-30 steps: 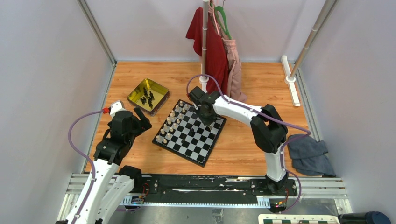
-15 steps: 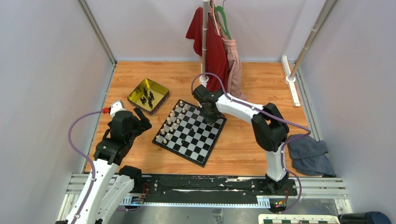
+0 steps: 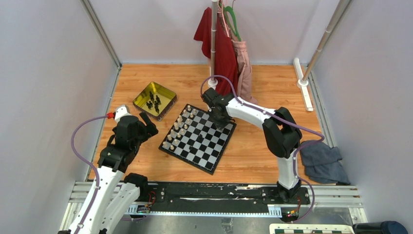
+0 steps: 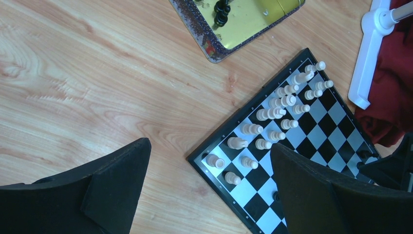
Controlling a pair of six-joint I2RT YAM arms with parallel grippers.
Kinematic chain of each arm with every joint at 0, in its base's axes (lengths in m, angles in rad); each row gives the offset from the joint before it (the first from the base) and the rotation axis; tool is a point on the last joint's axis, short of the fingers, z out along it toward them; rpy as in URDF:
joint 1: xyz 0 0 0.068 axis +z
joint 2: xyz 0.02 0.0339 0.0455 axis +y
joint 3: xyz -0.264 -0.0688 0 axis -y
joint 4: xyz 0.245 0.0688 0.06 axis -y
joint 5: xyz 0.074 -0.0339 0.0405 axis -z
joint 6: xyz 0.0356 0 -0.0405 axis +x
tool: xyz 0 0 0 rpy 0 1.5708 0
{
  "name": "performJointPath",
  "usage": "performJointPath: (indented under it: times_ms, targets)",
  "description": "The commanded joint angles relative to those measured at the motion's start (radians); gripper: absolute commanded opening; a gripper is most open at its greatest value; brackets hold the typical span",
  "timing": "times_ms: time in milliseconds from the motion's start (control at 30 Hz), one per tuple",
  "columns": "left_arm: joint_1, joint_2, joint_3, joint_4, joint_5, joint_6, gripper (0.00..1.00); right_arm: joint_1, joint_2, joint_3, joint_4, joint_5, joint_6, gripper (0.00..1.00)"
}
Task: Set up the chess pieces on the board
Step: Place the chess piece on the chessboard.
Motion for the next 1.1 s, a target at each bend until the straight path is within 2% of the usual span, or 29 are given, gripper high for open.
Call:
performJointPath:
  times_ms: [0, 533, 1067]
  targets:
    - [-0.004, 0.002, -0.013, -0.013, 0.005, -0.005, 1.0, -0.008, 0.011, -0.014, -0.012, -0.014, 0.005, 0.12]
    - [-0.004, -0.005, -0.013, -0.015, 0.012, -0.004, 1.0, -0.009, 0.015, -0.03, 0.003, -0.013, -0.001, 0.27]
    - [-0.004, -0.016, -0.017, -0.019, 0.02, -0.011, 1.0, 0.015, -0.076, -0.013, -0.034, 0.016, -0.011, 0.33]
